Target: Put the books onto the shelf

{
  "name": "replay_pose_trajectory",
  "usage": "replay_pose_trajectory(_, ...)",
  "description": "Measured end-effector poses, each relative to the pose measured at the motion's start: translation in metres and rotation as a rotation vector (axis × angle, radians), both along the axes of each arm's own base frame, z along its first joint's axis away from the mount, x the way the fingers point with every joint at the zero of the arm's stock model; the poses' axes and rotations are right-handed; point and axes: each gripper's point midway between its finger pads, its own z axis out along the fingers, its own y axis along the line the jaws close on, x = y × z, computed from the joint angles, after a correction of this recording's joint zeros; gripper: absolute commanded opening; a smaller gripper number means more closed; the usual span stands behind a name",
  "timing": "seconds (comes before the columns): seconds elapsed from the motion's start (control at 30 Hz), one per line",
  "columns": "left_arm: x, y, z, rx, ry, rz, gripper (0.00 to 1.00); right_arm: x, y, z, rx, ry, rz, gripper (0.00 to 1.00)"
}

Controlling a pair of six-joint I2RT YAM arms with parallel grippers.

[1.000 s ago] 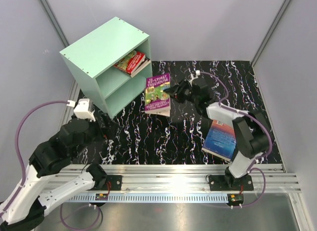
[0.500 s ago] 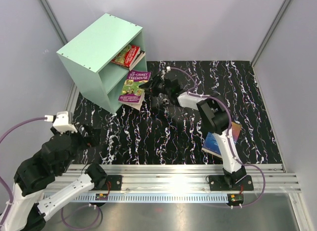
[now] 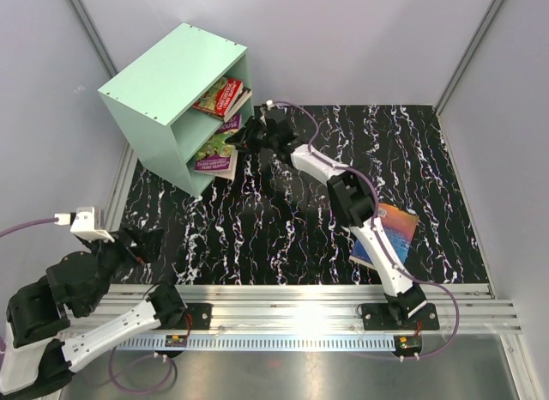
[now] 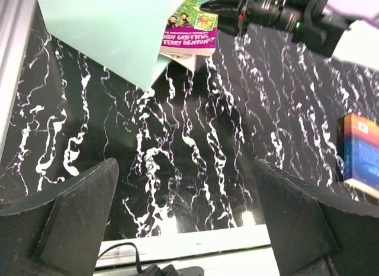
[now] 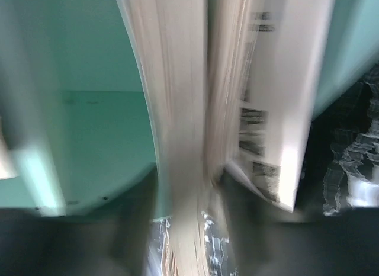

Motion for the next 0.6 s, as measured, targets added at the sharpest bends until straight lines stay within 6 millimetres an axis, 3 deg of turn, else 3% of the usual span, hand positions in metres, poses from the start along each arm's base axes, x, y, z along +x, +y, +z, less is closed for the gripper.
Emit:
replay_pose_trajectory(0.03,0.000,-0.001,-0.002,0.007,0.009,-0.004,0.99,0.001,-0.004,-0.007,-0.024,0.012,-0.005,0.81)
replay_pose_trajectory(0.13,0.005,-0.007,-0.006,0.049,0.044,0.002,0.99,0.008,-0.022,-0.025,-0.098,0.029,-0.024,0.94)
replay_pose_trajectory(0.27,0.016,-0.020,-0.012,0.140,0.102,0.013,0.99,0.016,-0.049,-0.047,-0.187,0.026,-0.063,0.97)
replay_pose_trajectory(0.4,0.021,-0.027,-0.017,0.188,0.130,0.019,0.99,-0.001,-0.076,-0.065,-0.290,0.062,-0.084,0.97)
replay_pose_trajectory(0.47,0.022,-0.027,-0.017,0.193,0.132,0.022,0.99,-0.015,-0.085,-0.063,-0.312,0.073,-0.088,0.97)
replay_pose_trajectory(0.57,0.022,-0.026,-0.016,0.193,0.129,0.031,0.99,-0.054,-0.098,-0.050,-0.314,0.086,-0.089,0.81)
replay_pose_trajectory(0.6,0.022,-0.025,-0.016,0.193,0.128,0.032,0.99,-0.066,-0.098,-0.043,-0.303,0.075,-0.089,0.52)
